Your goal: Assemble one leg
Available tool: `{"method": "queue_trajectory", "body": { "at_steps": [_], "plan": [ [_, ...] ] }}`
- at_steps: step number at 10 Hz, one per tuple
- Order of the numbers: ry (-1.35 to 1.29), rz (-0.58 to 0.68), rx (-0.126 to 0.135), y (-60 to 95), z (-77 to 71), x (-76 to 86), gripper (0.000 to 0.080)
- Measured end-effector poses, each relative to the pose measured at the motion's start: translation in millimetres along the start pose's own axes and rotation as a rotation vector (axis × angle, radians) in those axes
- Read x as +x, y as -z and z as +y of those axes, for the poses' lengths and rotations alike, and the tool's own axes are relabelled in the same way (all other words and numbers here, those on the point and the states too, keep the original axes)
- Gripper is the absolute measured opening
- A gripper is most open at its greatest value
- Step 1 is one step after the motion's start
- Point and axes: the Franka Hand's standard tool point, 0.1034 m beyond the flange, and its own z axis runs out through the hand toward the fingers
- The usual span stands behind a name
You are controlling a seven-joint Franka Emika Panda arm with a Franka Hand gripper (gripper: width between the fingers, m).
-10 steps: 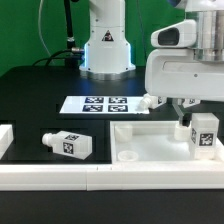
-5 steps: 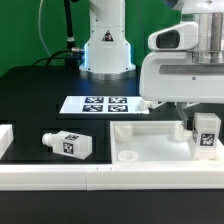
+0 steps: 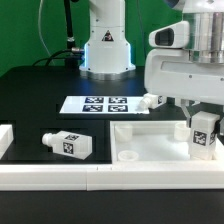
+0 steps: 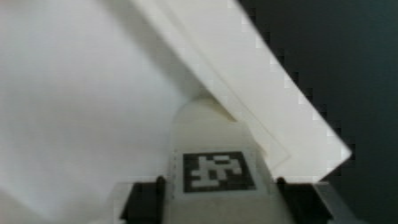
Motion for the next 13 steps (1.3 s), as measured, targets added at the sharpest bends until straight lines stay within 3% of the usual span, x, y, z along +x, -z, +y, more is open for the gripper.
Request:
{"method": "queue_trajectory", "body": {
  "at_steps": [3, 8, 11, 13],
  "plan": [
    [-0.422, -0.029, 0.024, 0.1, -1.1, 2.4, 0.0285],
    [-0.68, -0.049, 0.029, 0.5, -2.3, 1.4, 0.0285],
    [-1.033, -0.093, 0.062, -0.8, -2.7, 6.4, 0.0285],
    [-1.102, -0.08, 0.073, -0.5, -0.7, 9.4, 0.0287]
  ]
}}
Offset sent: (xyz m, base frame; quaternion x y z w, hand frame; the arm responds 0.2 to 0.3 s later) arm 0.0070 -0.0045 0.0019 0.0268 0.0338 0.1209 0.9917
